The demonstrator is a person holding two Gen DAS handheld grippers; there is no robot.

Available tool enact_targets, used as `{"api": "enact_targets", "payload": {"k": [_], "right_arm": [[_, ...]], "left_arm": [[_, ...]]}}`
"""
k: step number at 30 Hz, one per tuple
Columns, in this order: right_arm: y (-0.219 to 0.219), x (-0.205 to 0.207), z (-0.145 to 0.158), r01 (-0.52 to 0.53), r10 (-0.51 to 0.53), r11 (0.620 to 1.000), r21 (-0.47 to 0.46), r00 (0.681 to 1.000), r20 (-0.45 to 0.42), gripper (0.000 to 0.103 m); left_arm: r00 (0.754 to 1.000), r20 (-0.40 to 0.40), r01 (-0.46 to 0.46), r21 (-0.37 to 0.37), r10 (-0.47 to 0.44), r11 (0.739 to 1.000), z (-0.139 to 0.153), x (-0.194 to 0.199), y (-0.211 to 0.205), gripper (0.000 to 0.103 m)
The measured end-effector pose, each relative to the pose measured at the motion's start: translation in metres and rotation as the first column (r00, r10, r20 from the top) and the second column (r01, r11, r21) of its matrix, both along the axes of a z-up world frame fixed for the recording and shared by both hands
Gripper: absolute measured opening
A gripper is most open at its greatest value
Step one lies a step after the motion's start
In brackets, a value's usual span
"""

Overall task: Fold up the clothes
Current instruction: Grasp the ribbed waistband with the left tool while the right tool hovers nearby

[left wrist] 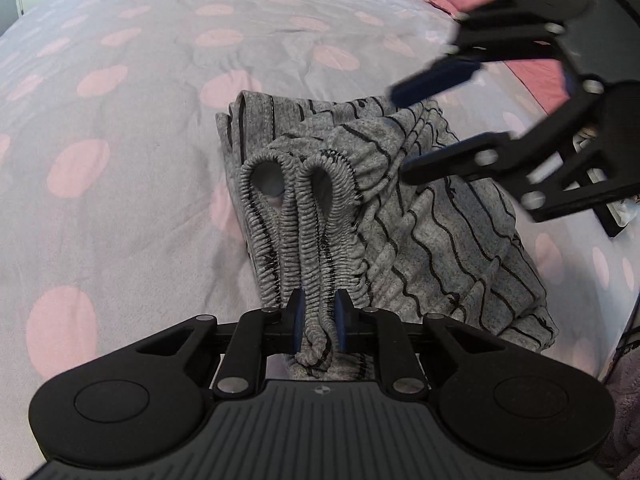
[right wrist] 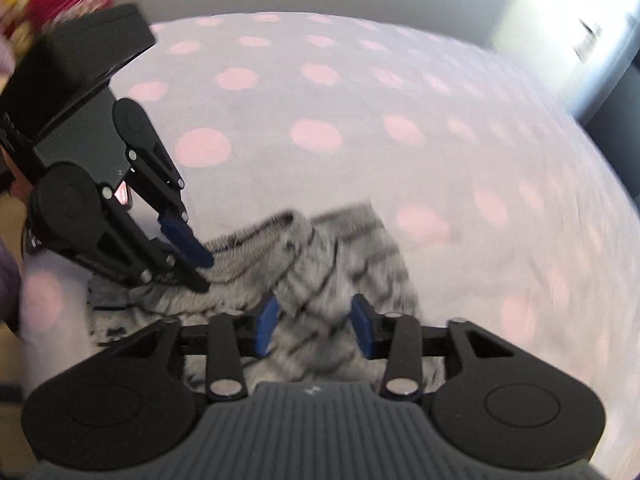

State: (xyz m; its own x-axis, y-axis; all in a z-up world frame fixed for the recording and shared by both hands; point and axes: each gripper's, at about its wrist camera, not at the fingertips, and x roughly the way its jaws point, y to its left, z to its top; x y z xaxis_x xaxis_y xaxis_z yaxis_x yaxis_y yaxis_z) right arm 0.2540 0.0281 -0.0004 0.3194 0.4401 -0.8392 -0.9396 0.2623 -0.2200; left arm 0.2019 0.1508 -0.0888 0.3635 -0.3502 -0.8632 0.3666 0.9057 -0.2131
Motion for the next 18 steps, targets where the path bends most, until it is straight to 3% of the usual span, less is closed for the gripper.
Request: {"api": "enact_targets", "payload": {"k": [8,9,10,13,18], "right_arm": [[0.032,0.010,-0.016,-0.190,0.191,0.975,-0.113,0.982,-0.003,0.045],[0.034,0.010,-0.017,-0.196,0.197,0.973,-0.123,0.980,-0.009,0.041],[0.035,0.005,-0.017,-0.200,0.199,0.971,-0.135,0.980,-0.016,0.028],[0.040,0.001,-0.021,-0.186,0.188,0.966,-0.178,0.982,-0.009,0.005],[0.042,0.000,-0.016,-0.138,0.147,0.985,-0.099,0.985,0.087,0.004]], "left_arm": [[0.999,-0.038,0.021,0.021,-0.020,1.000,0.000,0.006,-0.003,0.013],[0.999,-0.038,0.024,0.026,-0.023,0.999,0.001,0.006,-0.004,0.013],[0.999,-0.037,0.028,0.031,-0.027,0.999,0.001,0.006,-0.005,0.014],[0.999,-0.036,0.027,0.028,-0.026,0.999,0.003,0.005,-0.004,0.014],[0.999,-0.044,0.010,0.013,-0.009,1.000,0.004,0.007,-0.001,0.014]]}}
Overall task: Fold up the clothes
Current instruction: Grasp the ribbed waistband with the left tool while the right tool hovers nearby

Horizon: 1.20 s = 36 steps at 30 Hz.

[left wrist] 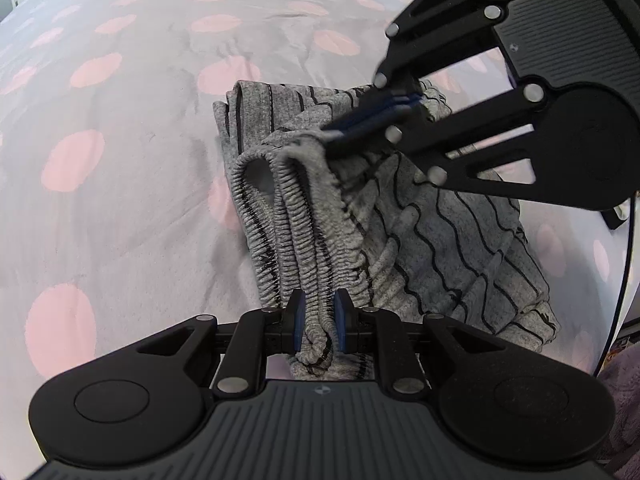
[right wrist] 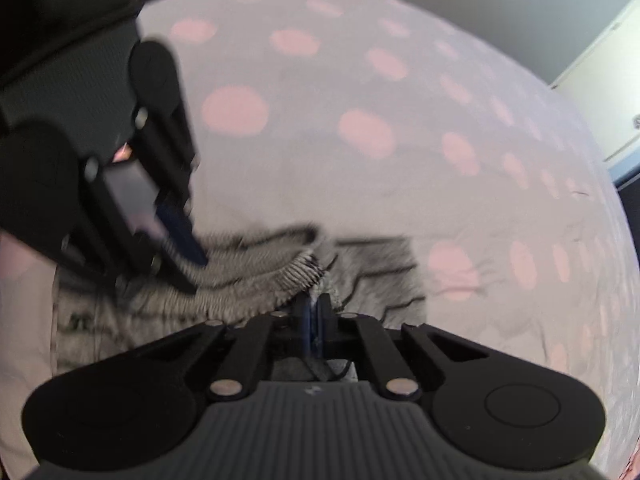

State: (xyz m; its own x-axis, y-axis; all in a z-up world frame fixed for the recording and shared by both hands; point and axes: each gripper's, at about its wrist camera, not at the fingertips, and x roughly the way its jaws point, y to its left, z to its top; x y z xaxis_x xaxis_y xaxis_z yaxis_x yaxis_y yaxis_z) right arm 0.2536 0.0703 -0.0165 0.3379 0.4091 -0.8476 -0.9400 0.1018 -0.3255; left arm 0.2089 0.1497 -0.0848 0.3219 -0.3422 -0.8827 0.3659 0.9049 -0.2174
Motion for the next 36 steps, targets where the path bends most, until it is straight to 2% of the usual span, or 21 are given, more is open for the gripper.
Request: {"api": "enact_targets", "payload": {"k": [3,11,13,17,20,22,24,28,31,36], "right_arm": [[0.002,0.003,-0.011,0.010,-0.010,1.000,0.000,0.999,0.045,0.003],[0.002,0.028,-0.027,0.111,-0.110,0.993,0.049,0.994,-0.012,0.007],[-0.002,0.031,-0.024,0.136,-0.134,0.989,0.065,0.991,-0.026,0.019],[-0.022,0.036,-0.008,0.201,-0.198,0.975,0.098,0.979,-0.040,0.031],[-0.053,0.044,0.007,0.329,-0.320,0.935,0.136,0.944,-0.082,0.036],[-0.078,0.048,0.014,0.429,-0.413,0.890,0.154,0.902,-0.126,0.038],[-0.101,0.047,0.017,0.511,-0.491,0.843,0.165,0.858,-0.151,0.036],[-0.140,0.029,0.010,0.594,-0.556,0.784,0.181,0.801,-0.221,0.031],[-0.159,0.009,-0.002,0.584,-0.511,0.790,0.187,0.795,-0.326,0.032],[-0.172,-0.039,-0.005,0.424,-0.331,0.886,0.190,0.863,-0.382,0.032]], "left_arm": [[1.000,0.002,-0.001,0.005,0.001,1.000,0.000,0.000,-0.001,0.014],[1.000,-0.004,-0.011,0.000,0.011,1.000,0.004,0.001,0.001,0.014],[1.000,-0.007,-0.017,-0.009,0.017,1.000,0.005,0.000,0.003,0.014],[1.000,-0.008,-0.027,-0.028,0.027,0.999,0.007,0.000,0.007,0.014],[1.000,-0.006,-0.031,-0.037,0.031,0.999,0.005,0.001,0.008,0.014],[0.999,-0.006,-0.034,-0.043,0.034,0.999,0.003,0.005,0.010,0.014],[0.999,-0.006,-0.037,-0.048,0.037,0.998,0.003,0.005,0.011,0.014],[0.999,-0.004,-0.040,-0.051,0.040,0.998,-0.001,0.005,0.009,0.014],[0.999,0.001,-0.038,-0.046,0.038,0.998,-0.003,0.004,0.008,0.014],[0.999,0.003,-0.035,-0.034,0.035,0.999,-0.001,0.003,0.008,0.014]]}}
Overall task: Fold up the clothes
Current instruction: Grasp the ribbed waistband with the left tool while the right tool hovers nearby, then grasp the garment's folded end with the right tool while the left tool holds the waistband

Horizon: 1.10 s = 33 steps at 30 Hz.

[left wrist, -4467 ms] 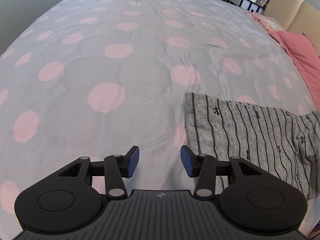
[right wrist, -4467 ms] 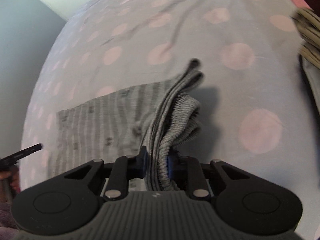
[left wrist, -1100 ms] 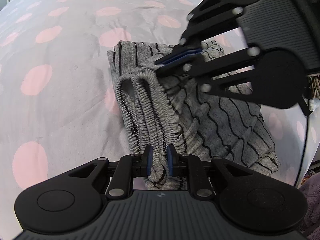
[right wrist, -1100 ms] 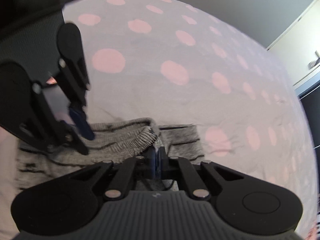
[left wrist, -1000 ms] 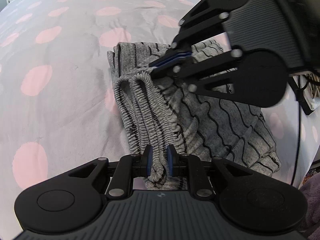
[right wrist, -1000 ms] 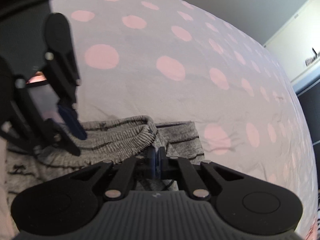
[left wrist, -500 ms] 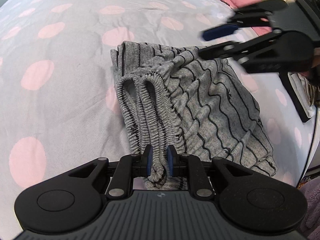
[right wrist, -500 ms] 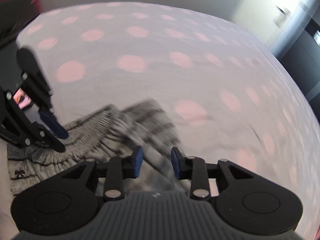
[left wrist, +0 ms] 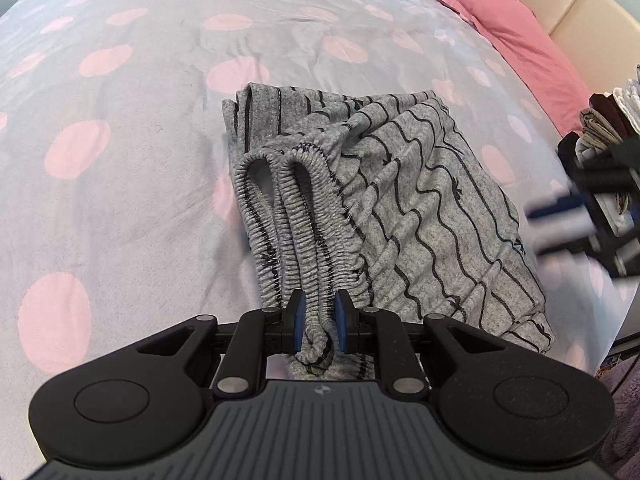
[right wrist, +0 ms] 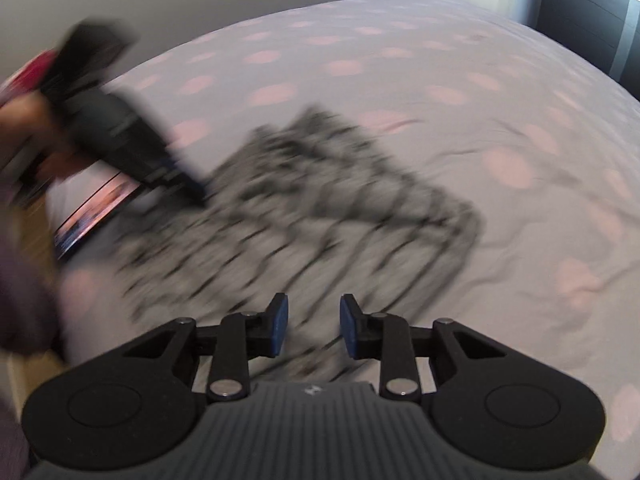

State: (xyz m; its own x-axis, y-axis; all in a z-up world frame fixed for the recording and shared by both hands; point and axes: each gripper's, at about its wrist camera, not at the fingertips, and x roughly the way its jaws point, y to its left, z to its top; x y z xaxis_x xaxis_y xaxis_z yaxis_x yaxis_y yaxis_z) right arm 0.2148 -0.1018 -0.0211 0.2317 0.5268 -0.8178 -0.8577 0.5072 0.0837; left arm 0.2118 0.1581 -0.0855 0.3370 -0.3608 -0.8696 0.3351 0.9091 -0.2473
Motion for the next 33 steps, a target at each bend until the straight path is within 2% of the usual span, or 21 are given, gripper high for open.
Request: {"api": "enact_targets", "payload": {"k": [3,6,9,10,11,16,20,24,27,29,30,31,32,33], "right_arm": [[0.001,-0.023,-0.008,-0.118,0.118,0.991,-0.060,0.993,0.000,0.031],[-0.005,-0.039,-0.019,-0.161,0.163,0.983,-0.091,0.986,0.020,0.031],[-0.011,-0.045,-0.031,-0.147,0.149,0.988,-0.052,0.988,0.031,0.029],[-0.011,-0.046,-0.035,-0.145,0.146,0.989,-0.043,0.988,0.042,0.014],[-0.012,-0.047,-0.036,-0.154,0.155,0.988,-0.029,0.987,0.039,0.005],[-0.020,-0.054,-0.030,-0.242,0.243,0.970,0.034,0.970,-0.022,0.005],[-0.028,-0.050,-0.033,-0.222,0.229,0.972,0.080,0.969,-0.091,0.004],[-0.038,-0.044,-0.030,-0.161,0.176,0.978,0.136,0.979,-0.104,0.006],[-0.050,-0.038,-0.020,-0.145,0.185,0.961,0.237,0.970,-0.160,0.009],[-0.055,-0.036,-0.015,-0.118,0.160,0.956,0.268,0.977,-0.142,0.020],[-0.057,-0.034,-0.014,-0.092,0.132,0.957,0.274,0.982,-0.131,0.030],[-0.059,-0.031,-0.014,-0.051,0.085,0.962,0.267,0.989,-0.118,0.033],[-0.061,-0.027,-0.015,-0.005,0.033,0.966,0.257,0.994,-0.103,0.033],[-0.063,-0.021,-0.018,0.058,-0.033,0.970,0.237,0.994,-0.107,0.035]], "left_arm": [[1.000,0.001,-0.001,0.005,0.001,1.000,0.001,0.000,-0.001,0.014],[1.000,0.003,0.001,0.015,-0.001,1.000,0.002,0.000,-0.002,0.014],[1.000,0.003,0.005,0.027,-0.005,1.000,0.002,0.000,-0.004,0.014],[1.000,0.003,0.006,0.031,-0.006,1.000,0.002,0.001,-0.004,0.014],[1.000,0.002,0.006,0.033,-0.006,0.999,0.002,0.001,-0.004,0.014],[1.000,-0.006,0.009,0.036,-0.008,0.999,0.001,0.003,-0.004,0.015],[1.000,-0.013,0.017,0.041,-0.017,0.999,0.001,0.004,-0.003,0.015],[1.000,-0.029,0.009,0.040,-0.008,0.999,0.005,0.005,0.001,0.015],[1.000,-0.025,-0.009,0.057,0.010,0.998,0.013,0.005,0.002,0.018],[1.000,0.007,-0.023,0.105,0.022,0.994,0.021,0.004,0.000,0.019],[0.999,0.022,-0.029,0.123,0.027,0.992,0.024,0.003,-0.001,0.019],[0.999,0.031,-0.037,0.122,0.033,0.992,0.027,0.003,0.000,0.019],[0.998,0.036,-0.050,0.101,0.047,0.994,0.029,0.002,0.003,0.023],[0.997,0.035,-0.067,0.071,0.065,0.995,0.029,0.002,0.006,0.035]]}}
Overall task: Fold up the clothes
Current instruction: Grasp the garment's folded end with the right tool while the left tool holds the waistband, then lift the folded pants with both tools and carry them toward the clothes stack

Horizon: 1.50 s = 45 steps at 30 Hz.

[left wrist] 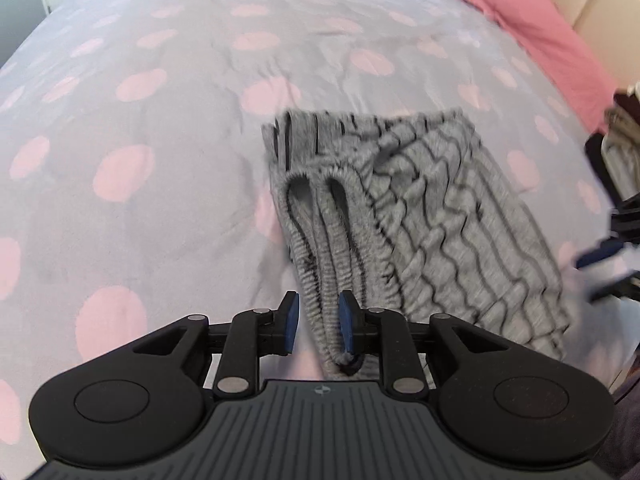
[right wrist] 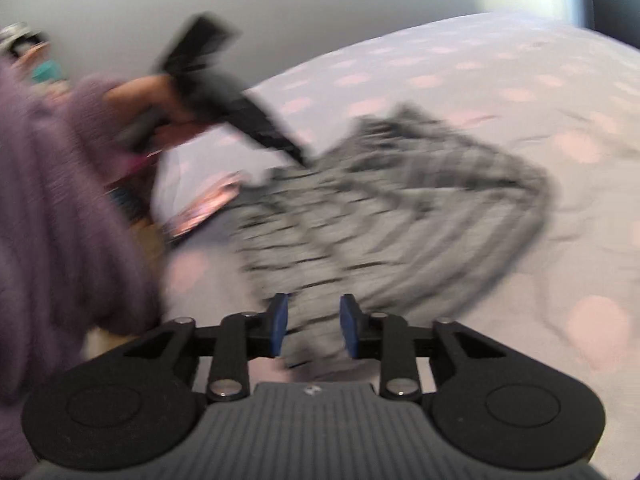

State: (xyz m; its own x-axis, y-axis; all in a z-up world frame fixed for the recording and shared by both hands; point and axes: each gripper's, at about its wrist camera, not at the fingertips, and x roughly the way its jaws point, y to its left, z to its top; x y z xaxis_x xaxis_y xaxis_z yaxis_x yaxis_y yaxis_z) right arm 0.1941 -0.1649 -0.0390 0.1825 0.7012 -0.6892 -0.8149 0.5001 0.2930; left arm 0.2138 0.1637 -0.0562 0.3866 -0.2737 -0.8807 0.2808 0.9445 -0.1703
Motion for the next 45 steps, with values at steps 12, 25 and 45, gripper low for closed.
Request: {"api": "enact_targets", "payload": {"k": [12,25,45], "right_arm": [[-0.019,0.049,-0.056,0.489,-0.466,0.872,-0.015,0.821,-0.331,0.061],[-0.012,0.065,-0.092,0.612,-0.498,0.786,0.085,0.709,-0.500,0.059],[-0.006,0.067,-0.060,0.577,-0.365,0.764,0.289,0.756,-0.544,0.019]], "left_arm": [[0.996,-0.042,-0.082,-0.125,0.077,0.989,-0.038,0.005,0.011,0.066],[0.989,-0.100,-0.139,-0.374,0.109,0.917,-0.076,0.012,0.026,0.071],[0.993,0.030,-0.085,-0.448,0.110,0.890,-0.036,0.009,0.026,0.028]]}}
